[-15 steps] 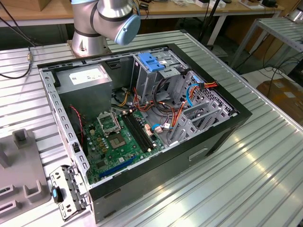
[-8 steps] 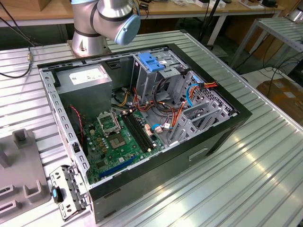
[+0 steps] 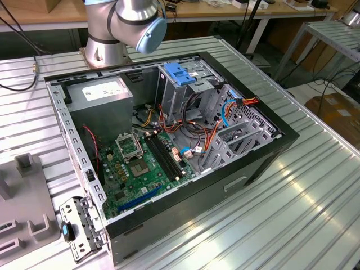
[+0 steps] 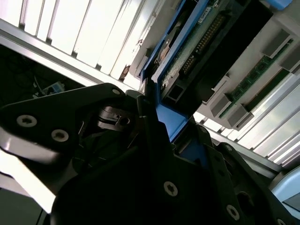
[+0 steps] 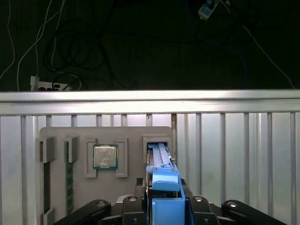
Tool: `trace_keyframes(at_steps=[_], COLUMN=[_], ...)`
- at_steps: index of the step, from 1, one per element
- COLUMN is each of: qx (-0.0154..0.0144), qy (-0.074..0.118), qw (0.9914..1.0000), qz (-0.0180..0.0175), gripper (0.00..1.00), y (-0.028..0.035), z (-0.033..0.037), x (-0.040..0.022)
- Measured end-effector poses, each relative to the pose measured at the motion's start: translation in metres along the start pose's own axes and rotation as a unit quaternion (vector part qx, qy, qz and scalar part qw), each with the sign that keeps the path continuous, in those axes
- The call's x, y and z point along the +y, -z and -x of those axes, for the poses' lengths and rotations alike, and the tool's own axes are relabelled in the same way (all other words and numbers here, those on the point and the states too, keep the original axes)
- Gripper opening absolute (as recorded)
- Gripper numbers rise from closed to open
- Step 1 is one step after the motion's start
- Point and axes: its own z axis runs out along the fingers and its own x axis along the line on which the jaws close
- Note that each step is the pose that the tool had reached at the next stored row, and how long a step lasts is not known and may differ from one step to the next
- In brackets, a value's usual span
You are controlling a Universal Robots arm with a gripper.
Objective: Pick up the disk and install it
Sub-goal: 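Pick up the disk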
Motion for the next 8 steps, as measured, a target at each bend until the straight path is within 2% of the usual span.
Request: trace_keyframes(at_steps=[8], qx=[0.0001], qy=[0.000], qw=[1.00000], qz=[0.0001], gripper=[0.37], y=[0.0100], z=[0.0001], x=[0.0000])
